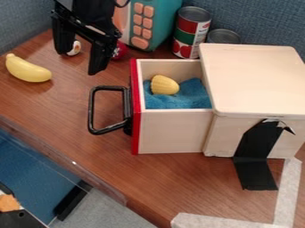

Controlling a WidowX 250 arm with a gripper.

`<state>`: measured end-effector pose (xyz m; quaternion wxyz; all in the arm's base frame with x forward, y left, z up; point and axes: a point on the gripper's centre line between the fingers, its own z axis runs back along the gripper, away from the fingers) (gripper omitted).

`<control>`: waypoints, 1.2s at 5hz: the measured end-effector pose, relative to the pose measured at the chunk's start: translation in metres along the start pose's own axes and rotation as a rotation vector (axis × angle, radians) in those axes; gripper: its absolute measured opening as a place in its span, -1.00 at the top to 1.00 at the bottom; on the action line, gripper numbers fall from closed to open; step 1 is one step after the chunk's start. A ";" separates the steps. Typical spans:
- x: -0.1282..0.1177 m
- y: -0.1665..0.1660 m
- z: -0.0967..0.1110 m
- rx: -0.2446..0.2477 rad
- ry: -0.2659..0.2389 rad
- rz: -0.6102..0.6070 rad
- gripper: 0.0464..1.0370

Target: Closed the drawer

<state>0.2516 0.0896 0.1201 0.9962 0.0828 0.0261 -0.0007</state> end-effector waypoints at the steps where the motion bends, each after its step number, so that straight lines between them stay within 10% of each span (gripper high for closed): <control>1: -0.001 -0.001 -0.008 -0.004 0.018 -0.012 -0.93; 4: 0.006 0.011 -0.046 0.099 -0.177 -0.652 -0.93; 6: 0.006 0.018 -0.062 0.071 -0.156 -0.794 -0.93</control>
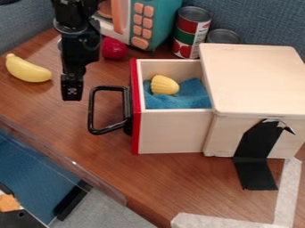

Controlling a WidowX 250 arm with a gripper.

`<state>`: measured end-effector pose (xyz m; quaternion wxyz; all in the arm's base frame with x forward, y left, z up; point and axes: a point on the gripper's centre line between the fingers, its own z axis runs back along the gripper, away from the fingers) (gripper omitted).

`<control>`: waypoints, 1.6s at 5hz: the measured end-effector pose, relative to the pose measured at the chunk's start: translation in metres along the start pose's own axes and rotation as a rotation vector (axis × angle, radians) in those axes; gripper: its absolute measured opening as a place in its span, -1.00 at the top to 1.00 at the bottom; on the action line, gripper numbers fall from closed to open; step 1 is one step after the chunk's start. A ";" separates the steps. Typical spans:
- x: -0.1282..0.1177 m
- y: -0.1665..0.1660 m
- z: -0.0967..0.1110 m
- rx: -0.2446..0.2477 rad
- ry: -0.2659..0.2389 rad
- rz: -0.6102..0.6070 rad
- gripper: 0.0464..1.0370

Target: Closed the drawer

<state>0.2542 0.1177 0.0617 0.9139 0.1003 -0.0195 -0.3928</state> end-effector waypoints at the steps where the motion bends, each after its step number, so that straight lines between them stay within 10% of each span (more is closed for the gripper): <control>1: -0.007 -0.010 -0.010 0.001 0.025 -0.023 -0.93; 4: -0.012 -0.036 -0.019 -0.020 0.035 -0.044 -0.93; 8: 0.040 -0.020 -0.026 -0.087 0.020 0.036 -0.93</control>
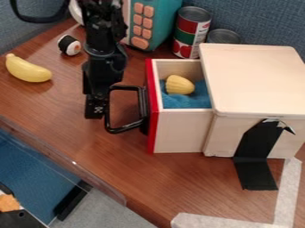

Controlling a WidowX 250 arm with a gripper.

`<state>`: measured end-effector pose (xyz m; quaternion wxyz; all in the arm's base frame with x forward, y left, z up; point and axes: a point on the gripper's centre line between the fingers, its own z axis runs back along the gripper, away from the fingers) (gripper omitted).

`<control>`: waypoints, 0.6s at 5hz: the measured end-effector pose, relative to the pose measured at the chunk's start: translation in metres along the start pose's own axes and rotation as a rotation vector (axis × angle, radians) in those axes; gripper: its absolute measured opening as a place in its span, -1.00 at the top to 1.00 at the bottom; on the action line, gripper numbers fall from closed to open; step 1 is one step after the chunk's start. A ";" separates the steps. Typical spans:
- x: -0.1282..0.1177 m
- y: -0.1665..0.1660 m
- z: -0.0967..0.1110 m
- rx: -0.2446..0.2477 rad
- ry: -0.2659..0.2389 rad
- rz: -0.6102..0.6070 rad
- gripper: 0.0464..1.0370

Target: Closed the drawer

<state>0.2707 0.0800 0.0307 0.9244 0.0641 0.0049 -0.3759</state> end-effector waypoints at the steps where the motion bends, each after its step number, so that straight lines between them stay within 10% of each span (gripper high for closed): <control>1: 0.012 -0.003 0.000 -0.010 -0.004 0.013 -0.93; 3: 0.048 -0.018 0.010 -0.032 -0.035 0.013 -0.93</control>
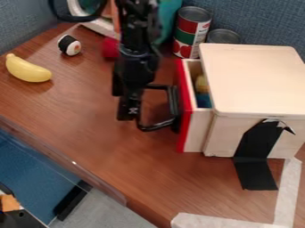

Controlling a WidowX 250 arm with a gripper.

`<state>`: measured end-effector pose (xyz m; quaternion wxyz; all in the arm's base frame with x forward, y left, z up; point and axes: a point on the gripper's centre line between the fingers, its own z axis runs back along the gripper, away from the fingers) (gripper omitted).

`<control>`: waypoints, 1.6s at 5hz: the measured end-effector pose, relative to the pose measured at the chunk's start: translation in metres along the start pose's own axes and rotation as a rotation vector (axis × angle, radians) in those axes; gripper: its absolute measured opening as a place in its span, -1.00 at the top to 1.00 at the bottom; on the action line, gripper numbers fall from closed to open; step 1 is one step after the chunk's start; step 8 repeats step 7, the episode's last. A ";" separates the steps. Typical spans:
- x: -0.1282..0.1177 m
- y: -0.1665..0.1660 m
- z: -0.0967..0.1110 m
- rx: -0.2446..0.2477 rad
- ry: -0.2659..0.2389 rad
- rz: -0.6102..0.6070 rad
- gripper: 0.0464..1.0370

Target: Closed the drawer

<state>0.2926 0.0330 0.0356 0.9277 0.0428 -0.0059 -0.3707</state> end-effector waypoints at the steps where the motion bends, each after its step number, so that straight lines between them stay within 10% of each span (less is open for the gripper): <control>1: 0.019 -0.008 0.007 0.000 -0.018 0.000 -0.93; 5: 0.027 -0.008 0.015 -0.010 -0.037 0.021 -0.93; 6: -0.011 0.006 0.041 0.082 -0.022 0.132 -0.93; 8: -0.053 0.019 0.061 0.079 -0.017 0.241 -0.93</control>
